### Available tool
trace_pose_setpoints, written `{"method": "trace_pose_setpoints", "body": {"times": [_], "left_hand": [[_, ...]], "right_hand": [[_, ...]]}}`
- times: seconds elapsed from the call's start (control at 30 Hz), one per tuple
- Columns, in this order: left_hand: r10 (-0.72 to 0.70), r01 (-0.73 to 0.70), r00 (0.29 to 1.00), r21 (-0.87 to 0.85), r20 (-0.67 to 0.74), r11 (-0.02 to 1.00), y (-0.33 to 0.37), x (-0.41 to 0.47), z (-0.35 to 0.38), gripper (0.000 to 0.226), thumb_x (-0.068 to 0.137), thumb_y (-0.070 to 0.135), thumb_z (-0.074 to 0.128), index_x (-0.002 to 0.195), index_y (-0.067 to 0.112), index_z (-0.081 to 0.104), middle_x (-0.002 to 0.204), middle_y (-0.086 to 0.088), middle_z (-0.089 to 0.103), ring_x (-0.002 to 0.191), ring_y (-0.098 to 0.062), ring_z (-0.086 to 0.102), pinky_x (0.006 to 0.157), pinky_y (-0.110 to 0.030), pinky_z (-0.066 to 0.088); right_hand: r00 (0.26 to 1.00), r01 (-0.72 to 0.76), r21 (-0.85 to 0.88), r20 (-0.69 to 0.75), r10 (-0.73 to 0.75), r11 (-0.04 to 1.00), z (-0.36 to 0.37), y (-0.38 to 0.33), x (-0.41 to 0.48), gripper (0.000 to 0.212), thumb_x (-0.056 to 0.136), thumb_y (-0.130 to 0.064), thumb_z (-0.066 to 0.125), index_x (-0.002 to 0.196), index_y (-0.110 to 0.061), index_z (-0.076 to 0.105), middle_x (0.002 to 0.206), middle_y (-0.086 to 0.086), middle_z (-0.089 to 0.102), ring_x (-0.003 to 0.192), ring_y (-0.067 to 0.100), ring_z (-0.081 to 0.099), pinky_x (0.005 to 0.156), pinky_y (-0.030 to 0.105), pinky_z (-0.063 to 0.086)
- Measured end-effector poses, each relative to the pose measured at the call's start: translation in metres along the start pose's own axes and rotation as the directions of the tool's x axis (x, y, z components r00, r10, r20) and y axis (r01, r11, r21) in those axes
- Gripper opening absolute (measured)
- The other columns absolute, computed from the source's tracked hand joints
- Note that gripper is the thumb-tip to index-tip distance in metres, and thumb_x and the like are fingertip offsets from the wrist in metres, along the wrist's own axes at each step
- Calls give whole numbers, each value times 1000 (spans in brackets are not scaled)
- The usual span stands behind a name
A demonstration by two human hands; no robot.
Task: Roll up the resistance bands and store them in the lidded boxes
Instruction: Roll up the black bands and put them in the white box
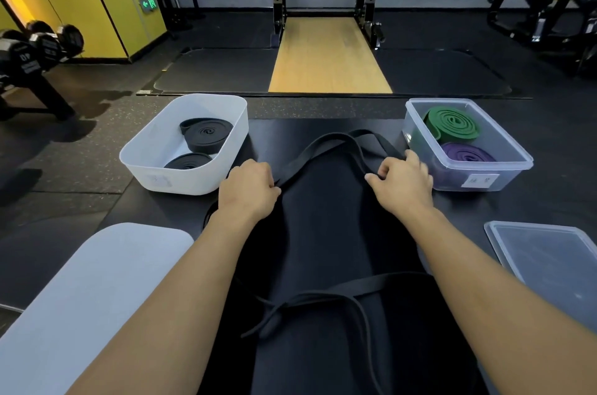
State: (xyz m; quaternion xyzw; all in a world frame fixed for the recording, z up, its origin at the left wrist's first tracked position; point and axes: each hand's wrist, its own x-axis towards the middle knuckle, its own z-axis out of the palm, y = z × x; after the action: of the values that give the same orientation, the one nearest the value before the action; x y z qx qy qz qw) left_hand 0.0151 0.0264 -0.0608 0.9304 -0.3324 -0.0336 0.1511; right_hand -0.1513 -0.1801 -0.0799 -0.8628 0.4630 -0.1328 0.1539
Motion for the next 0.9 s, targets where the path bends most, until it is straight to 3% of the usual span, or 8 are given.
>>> {"method": "trace_pose_setpoints", "body": {"times": [0.07,0.13,0.23,0.4,0.5,0.57,0.67,0.9], "left_hand": [[-55,56,998,-19,31,998,-1,3,-7,15,91,27,74,78,24,67,102,-4,71,102,-32,65,79,-37,52],[-91,97,992,81,-83,992,-2,5,-12,7,91,22,70,89,19,75,99,-9,74,102,-34,64,78,-37,53],[-118,169,949,157,-291,973,-1,4,-18,16,91,18,62,94,10,76,98,-14,69,102,-37,58,69,-39,45],[-171,172,985,198,-23,965,11,-4,-17,30,94,40,65,106,13,67,115,-10,68,100,-34,65,72,-35,43],[-114,114,993,195,-14,974,13,2,-13,55,95,64,58,113,12,66,120,-11,63,111,-34,63,78,-38,44],[-12,17,999,114,-41,993,14,8,-5,45,97,58,60,104,14,60,115,-12,63,107,-35,61,79,-40,44],[66,-66,997,5,-36,998,15,13,3,33,97,45,68,105,17,51,110,-7,64,106,-32,56,83,-44,47],[113,-97,979,95,-170,991,10,22,10,19,97,26,67,102,20,49,105,-4,68,103,-33,56,85,-44,43]], "right_hand": [[997,35,-5,-71,-35,999,0,1,-1,20,95,-42,69,90,-22,68,131,10,62,123,36,48,103,46,38],[983,73,10,-171,-71,997,-1,2,-2,15,96,-33,70,93,-18,73,113,5,69,112,33,51,96,45,40],[942,122,-9,-314,-119,992,-1,7,0,14,97,-20,68,103,-11,78,121,2,69,111,32,51,96,44,44],[975,107,-119,-182,-127,987,1,13,-1,25,100,-16,56,108,-9,78,125,1,68,113,31,47,91,41,48],[971,91,-103,-212,-111,990,4,13,-3,28,101,-31,59,103,-13,79,115,1,70,109,30,49,86,41,49],[967,95,-85,-231,-112,992,5,15,-3,31,100,-39,63,100,-13,80,108,1,70,106,29,51,82,41,49],[960,122,-17,-251,-123,992,4,14,-3,25,101,-31,63,100,-11,78,107,1,67,107,26,50,76,35,43],[971,57,56,-235,-42,997,-3,13,-7,29,100,-23,63,129,-20,60,107,9,66,110,32,58,81,43,49]]}}
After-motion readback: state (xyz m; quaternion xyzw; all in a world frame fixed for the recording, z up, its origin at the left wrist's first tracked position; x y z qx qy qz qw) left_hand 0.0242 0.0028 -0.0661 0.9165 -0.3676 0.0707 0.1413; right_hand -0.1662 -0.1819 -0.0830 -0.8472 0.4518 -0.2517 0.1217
